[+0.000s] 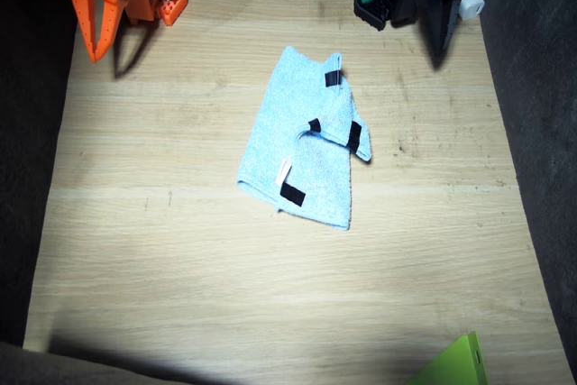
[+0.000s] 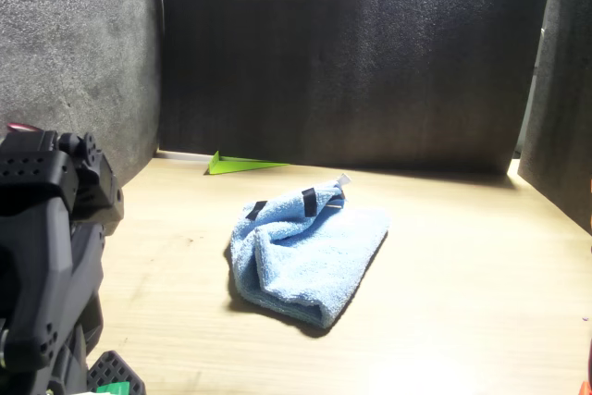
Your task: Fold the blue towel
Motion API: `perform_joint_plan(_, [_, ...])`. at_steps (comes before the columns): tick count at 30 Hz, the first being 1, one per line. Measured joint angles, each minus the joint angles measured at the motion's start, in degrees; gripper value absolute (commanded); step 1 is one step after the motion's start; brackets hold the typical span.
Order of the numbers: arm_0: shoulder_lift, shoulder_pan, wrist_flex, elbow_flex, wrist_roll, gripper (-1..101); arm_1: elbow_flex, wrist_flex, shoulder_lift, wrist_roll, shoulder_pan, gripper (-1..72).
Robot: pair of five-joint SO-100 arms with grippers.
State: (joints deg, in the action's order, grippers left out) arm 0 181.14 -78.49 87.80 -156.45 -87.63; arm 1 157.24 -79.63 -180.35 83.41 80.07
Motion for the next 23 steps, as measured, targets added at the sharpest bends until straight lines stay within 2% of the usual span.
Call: perform_joint_plan(23, [0.00,0.00,0.00,0.00,0.00,0,0.00,0.00,0.00,2.11,-2.81,0.0])
